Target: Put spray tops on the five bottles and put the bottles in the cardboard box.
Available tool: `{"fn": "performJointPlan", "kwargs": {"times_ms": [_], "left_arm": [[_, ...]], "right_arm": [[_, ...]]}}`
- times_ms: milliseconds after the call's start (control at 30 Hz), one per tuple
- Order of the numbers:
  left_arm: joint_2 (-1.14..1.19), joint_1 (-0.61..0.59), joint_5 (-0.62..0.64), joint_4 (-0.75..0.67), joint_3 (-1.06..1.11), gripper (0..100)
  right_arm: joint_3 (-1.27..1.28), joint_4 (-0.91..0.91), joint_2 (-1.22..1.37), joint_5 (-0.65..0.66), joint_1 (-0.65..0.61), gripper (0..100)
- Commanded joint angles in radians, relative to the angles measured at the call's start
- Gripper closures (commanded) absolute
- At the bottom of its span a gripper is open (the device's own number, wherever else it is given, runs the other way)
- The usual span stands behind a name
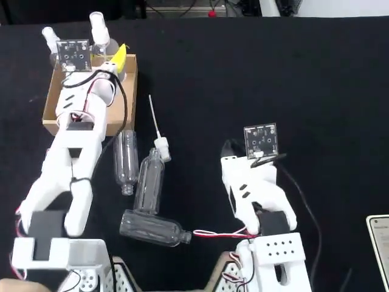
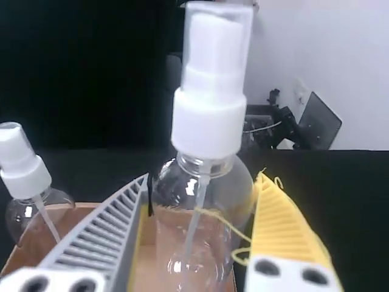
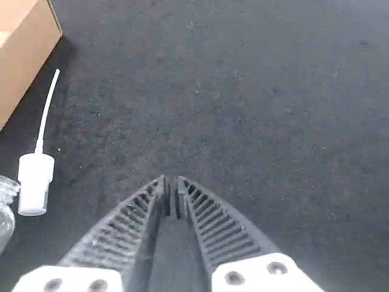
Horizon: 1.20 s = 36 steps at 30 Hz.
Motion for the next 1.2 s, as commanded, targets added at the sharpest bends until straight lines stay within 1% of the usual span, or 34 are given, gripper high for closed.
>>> {"fn": "performJointPlan", "kwargs": {"times_ms": [0, 367, 767, 1167], "left_arm": [[0.072, -0.002, 0.006, -0.018, -0.139, 79], [0.281, -0.007, 0.012, -0.021, -0.271, 79], [0.551, -0.005, 0.012, -0.021, -0.533, 79], [0.583, 0.001, 0.012, -0.021, -0.539, 79]], "right_arm": [[-0.005, -0.025, -0.013, -0.005, -0.012, 98.4], [-0.005, -0.025, -0.013, -0.005, -0.014, 98.4], [-0.007, -0.025, -0.013, -0.005, -0.012, 98.4], [-0.007, -0.026, -0.013, -0.005, -0.011, 98.4]]}}
